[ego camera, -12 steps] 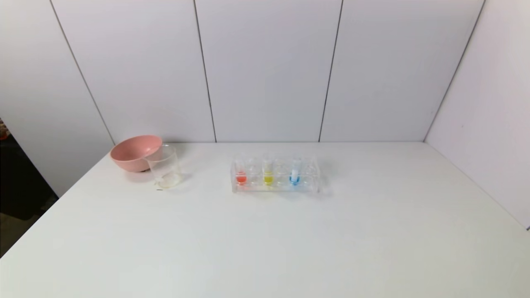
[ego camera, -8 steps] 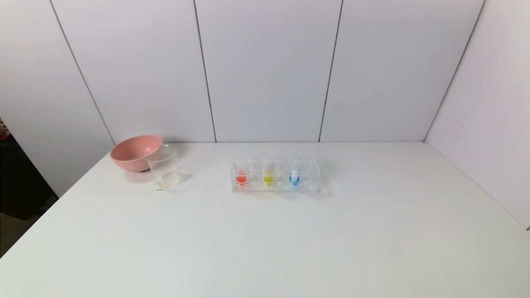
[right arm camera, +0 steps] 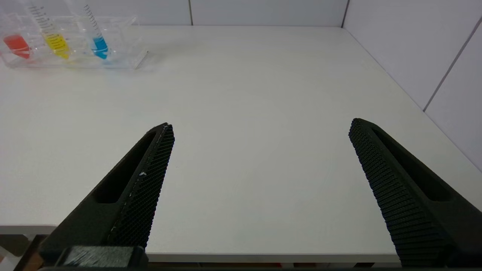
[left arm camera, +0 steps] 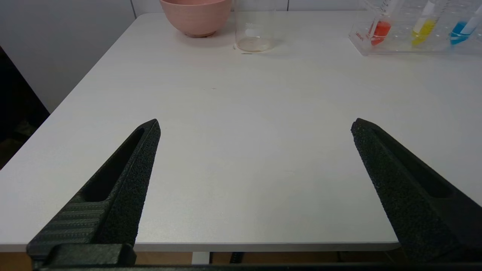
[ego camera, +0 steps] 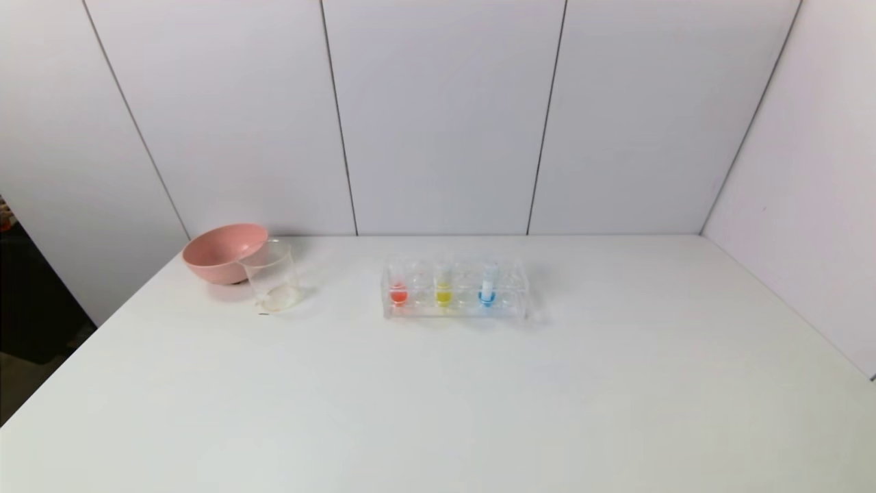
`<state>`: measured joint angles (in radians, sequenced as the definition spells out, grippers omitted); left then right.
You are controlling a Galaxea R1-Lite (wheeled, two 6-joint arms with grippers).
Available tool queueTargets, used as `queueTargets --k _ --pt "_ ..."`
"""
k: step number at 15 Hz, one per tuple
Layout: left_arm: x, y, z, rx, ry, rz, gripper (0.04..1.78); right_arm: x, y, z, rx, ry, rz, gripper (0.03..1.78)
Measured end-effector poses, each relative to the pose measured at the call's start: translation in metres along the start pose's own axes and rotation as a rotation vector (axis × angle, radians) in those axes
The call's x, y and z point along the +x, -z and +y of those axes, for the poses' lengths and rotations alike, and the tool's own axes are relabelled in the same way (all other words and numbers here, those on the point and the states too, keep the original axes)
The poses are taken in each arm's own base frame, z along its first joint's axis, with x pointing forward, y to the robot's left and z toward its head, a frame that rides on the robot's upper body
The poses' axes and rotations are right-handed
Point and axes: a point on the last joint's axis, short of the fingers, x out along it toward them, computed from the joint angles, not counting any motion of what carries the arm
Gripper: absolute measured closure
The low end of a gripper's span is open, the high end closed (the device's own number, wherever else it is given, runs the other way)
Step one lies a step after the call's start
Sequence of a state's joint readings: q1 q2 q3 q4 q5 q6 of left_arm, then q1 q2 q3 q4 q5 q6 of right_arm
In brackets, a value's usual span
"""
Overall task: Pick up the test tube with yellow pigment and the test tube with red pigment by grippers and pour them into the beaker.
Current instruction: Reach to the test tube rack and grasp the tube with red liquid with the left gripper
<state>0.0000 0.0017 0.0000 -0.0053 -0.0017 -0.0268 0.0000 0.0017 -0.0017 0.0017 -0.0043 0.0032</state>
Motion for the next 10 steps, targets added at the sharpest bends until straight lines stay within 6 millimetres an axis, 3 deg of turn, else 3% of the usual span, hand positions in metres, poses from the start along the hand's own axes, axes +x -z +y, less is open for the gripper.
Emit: queueTargets --k 10 --pt "0.0001 0.0002 0.0 0.019 -0.002 0.006 0.05 0.0 0.0 0.0 0.0 0.0 0.0 0.11"
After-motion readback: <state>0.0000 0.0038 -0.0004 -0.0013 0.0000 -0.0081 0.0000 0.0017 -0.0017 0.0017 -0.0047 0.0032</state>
